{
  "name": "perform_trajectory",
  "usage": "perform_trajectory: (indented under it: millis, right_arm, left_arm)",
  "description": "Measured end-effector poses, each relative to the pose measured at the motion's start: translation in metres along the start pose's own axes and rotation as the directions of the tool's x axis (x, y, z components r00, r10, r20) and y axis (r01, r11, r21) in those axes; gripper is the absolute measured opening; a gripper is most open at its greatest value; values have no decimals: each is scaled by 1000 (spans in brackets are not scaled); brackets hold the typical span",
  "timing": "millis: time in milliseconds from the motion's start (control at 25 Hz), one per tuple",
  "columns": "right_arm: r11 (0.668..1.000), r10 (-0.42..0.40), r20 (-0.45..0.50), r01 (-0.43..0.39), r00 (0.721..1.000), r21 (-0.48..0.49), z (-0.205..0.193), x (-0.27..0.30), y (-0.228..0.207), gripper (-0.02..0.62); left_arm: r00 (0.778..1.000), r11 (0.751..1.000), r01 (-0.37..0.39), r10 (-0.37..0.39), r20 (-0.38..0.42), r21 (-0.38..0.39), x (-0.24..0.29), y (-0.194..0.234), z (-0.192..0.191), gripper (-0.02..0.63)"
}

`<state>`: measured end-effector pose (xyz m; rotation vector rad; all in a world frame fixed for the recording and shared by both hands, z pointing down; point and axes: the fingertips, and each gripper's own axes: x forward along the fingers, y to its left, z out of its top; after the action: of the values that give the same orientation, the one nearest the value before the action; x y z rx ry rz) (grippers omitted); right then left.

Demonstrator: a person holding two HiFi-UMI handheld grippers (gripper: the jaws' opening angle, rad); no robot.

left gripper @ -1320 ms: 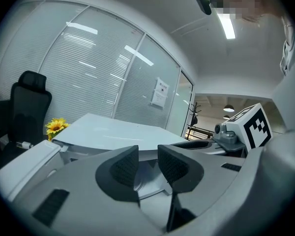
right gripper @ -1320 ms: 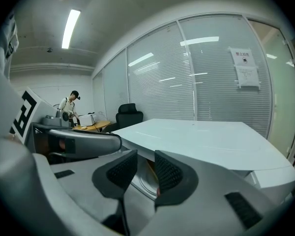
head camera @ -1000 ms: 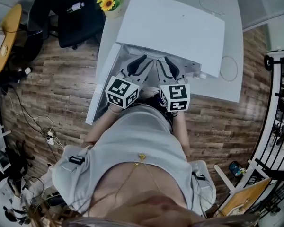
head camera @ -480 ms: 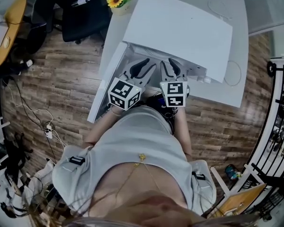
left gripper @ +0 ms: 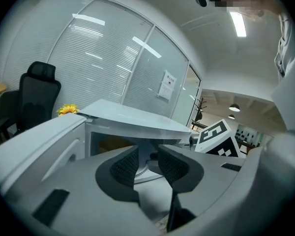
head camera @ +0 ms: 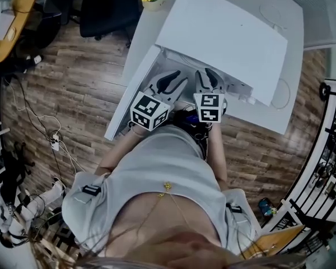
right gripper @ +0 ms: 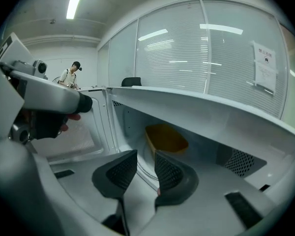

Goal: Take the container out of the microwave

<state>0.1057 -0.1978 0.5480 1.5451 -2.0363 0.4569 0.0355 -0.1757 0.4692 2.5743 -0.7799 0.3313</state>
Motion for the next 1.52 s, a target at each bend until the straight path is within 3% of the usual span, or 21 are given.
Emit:
perform_trajectory:
  millis: [480,880,1080,1320,1520]
  right_arm:
    - [1000,21,-62,-22,998,-17,-20,19,5,118]
    - [999,-12,-49,11,999,-32,-20,30,2,118]
    - [983,-82,-38,75,996,-166,-17,46,-12,118]
    - [930,-158,11,153,987,-335,-7,65,-26,118]
    - [912,-171,7,160,985,-378,-2,80,-28,118]
  left_arm:
    - [1000,1000,-8,7,-24,-23,-4,4,-14,124]
    - [1000,1000,-5,4,-29,-30,-3,7,-16,124]
    - [999,1000,-7,6,-34,-27,-3,10,-17,124]
    - [999,999,-21,19,-45,-36,-7,13,-23,124]
    - [998,999,-28,25,-58,-42,-9,15,-28,124]
